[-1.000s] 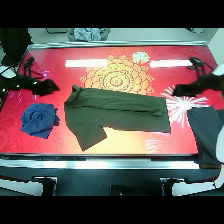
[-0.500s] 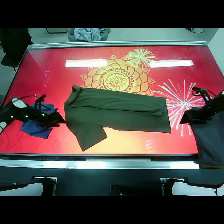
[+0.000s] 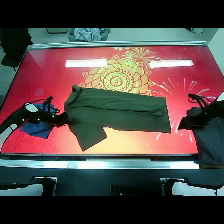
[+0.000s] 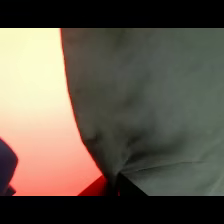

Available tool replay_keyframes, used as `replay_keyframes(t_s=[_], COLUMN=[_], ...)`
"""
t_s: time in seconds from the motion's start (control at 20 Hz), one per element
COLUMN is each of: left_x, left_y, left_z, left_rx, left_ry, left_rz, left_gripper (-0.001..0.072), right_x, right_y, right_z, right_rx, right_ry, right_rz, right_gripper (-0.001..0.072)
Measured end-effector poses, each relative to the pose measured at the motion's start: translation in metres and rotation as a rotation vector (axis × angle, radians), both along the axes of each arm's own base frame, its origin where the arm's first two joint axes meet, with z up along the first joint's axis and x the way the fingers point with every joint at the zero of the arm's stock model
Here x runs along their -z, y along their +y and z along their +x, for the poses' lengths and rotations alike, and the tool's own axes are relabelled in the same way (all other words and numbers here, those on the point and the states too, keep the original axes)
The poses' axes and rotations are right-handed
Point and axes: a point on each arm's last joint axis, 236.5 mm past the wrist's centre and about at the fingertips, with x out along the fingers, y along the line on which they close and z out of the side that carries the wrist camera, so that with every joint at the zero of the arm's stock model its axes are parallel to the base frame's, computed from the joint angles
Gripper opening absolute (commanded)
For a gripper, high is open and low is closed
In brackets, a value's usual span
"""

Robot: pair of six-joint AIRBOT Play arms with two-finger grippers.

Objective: Fold the shirts.

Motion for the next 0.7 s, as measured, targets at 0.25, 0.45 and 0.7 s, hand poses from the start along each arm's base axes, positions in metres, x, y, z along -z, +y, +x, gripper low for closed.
replay_keyframes(t_s=[0.25, 0.45, 0.7], left_x=[-0.008, -0.021, -0.037], left_y=[0.004, 0.002, 0.005], left_z=[0.012, 0.017, 0.025], left_rx=[0.0, -0.004, -0.008], left_ry=[-0.047, -0.084, -0.12], left_rz=[0.025, 0.022, 0.022], left_gripper=[0.0037, 0.0037, 0.0033], right_x=[0.031, 0.046, 0.056], right_y=[0.03, 0.052, 0.077], right_z=[0.002, 0.009, 0.021], right_rx=[0.081, 0.15, 0.124], right_ry=[-0.026, -0.042, -0.049], right_rz=[0.102, 0.187, 0.204], right_gripper=[0.0607, 0.0554, 0.0048])
